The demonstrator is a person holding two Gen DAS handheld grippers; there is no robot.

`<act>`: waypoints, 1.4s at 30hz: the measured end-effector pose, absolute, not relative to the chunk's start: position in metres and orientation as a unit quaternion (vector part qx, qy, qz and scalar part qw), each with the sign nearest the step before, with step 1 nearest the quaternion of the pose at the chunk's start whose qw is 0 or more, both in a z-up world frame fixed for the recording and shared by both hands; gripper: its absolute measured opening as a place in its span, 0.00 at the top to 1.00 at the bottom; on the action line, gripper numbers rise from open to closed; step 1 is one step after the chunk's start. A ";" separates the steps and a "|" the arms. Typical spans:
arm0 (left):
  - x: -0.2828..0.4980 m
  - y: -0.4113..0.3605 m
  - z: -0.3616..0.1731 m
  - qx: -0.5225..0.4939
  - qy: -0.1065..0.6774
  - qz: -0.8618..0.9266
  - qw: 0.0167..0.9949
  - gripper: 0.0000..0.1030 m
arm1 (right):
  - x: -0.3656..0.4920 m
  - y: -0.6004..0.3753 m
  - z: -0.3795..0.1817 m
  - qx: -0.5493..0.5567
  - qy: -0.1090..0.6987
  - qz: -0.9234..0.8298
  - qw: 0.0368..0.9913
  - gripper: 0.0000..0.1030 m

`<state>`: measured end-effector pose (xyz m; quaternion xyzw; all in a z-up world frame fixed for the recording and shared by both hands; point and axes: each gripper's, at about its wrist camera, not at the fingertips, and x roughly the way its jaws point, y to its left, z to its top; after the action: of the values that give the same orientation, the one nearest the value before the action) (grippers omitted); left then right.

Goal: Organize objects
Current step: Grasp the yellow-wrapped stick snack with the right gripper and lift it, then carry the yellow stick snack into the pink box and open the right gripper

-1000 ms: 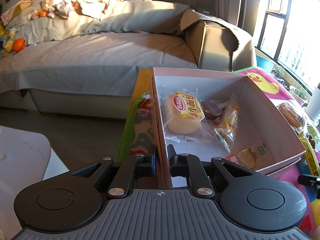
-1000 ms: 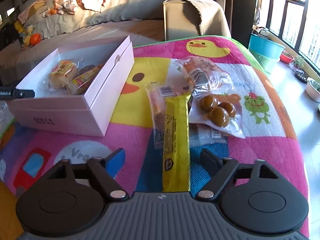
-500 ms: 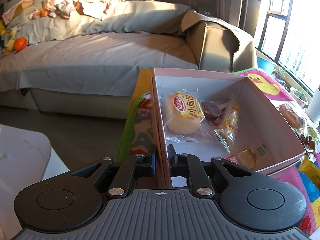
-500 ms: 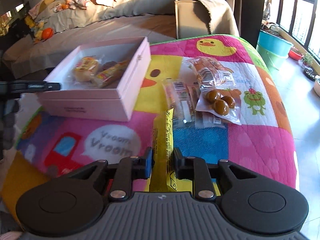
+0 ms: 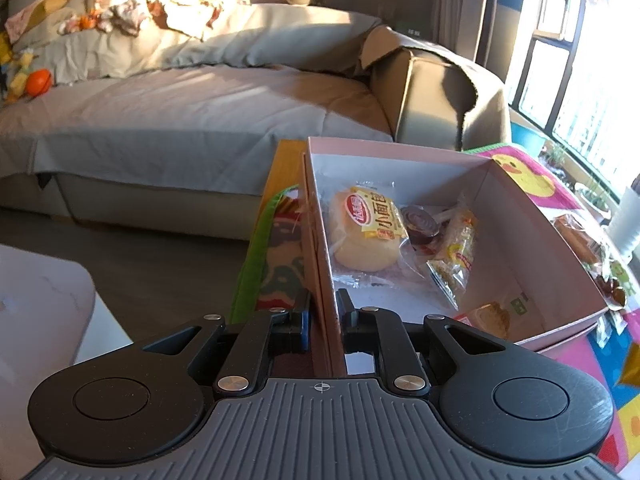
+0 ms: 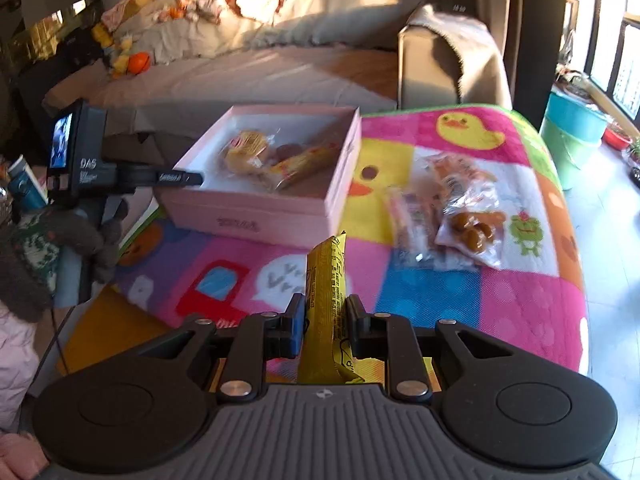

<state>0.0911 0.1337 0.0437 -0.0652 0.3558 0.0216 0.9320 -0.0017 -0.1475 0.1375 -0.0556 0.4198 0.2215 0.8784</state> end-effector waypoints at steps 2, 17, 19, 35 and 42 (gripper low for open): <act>0.092 0.133 0.045 -0.058 0.359 0.017 0.932 0.85 | -0.004 -0.140 0.140 -0.057 0.412 0.232 0.879 0.80; 0.091 0.138 0.044 -0.068 0.355 0.011 0.933 0.85 | 0.008 -0.121 0.186 -0.053 0.361 0.257 0.895 0.80; 0.091 0.138 0.044 -0.071 0.354 0.013 0.932 0.85 | 0.017 -0.117 0.204 -0.056 0.342 0.254 0.903 0.80; 0.090 0.136 0.041 -0.073 0.352 0.015 0.933 0.84 | 0.093 -0.057 0.243 -0.013 0.246 0.226 0.942 0.80; 0.090 0.137 0.040 -0.071 0.353 0.016 0.933 0.85 | 0.112 -0.055 0.210 -0.012 0.282 0.200 0.938 0.80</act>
<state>0.0905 0.1366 0.0404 -0.0714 0.3527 0.0158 0.9329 0.1119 -0.0553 0.2101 -0.0123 0.2819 0.2004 0.9382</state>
